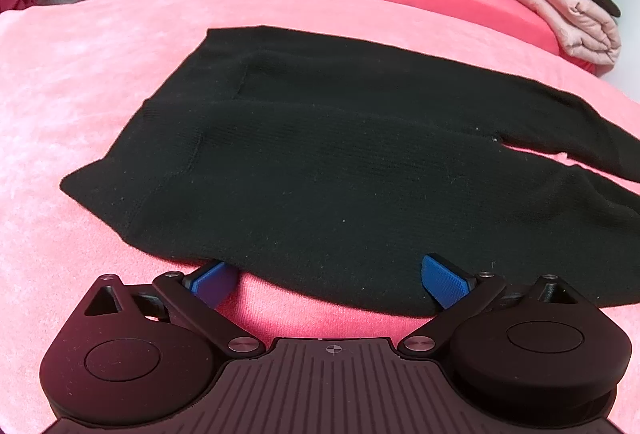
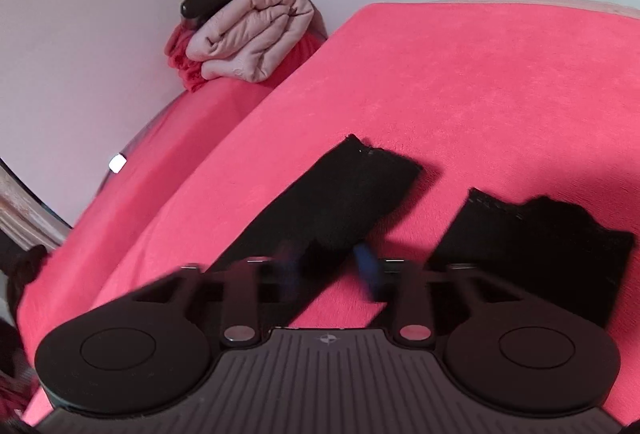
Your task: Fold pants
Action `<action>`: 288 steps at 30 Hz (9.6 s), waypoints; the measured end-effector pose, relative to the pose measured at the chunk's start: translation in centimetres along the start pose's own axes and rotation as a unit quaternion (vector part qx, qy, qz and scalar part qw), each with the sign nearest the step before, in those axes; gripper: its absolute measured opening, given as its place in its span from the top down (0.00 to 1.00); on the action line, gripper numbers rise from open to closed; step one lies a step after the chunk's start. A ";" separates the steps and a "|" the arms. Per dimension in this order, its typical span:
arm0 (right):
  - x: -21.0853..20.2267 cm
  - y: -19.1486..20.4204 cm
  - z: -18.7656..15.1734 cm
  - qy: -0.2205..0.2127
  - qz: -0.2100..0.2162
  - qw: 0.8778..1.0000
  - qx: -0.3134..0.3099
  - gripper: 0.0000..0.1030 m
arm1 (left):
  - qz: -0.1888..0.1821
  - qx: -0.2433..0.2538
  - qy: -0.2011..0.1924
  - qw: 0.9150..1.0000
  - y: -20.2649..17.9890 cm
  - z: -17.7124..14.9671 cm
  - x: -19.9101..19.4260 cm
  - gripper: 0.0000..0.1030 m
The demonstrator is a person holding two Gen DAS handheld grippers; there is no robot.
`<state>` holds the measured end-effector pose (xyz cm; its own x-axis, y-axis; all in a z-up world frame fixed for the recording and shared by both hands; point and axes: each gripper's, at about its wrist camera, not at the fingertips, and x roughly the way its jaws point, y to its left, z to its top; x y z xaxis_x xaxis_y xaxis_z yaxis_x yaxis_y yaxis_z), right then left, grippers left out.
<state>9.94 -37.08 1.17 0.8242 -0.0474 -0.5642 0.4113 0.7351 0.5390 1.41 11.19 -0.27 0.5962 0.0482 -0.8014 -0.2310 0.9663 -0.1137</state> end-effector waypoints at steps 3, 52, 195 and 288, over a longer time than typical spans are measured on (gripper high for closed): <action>-3.4 -0.1 -0.3 -0.005 0.008 1.000 -0.025 0.44 | -0.009 -0.007 -0.007 1.000 0.4 -0.2 -0.2 0.00; -9.8 0.6 -2.2 0.036 0.125 0.991 -0.018 0.98 | -0.112 -0.127 -0.098 0.981 7.7 5.3 -3.9 0.29; -4.9 5.1 -8.1 -0.017 -0.062 0.901 -0.429 0.37 | -0.116 0.296 -0.060 0.946 -5.0 14.5 11.0 0.27; 3.3 44.2 -22.2 0.215 0.302 0.765 -0.527 0.24 | -0.099 0.087 -0.165 0.977 15.6 10.2 3.7 0.00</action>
<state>22.23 10.29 9.27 0.4418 0.5771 -0.6868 -0.7232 0.6821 0.1081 7.87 29.05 1.01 0.8380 -0.0932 -0.5376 0.0315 0.9919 -0.1229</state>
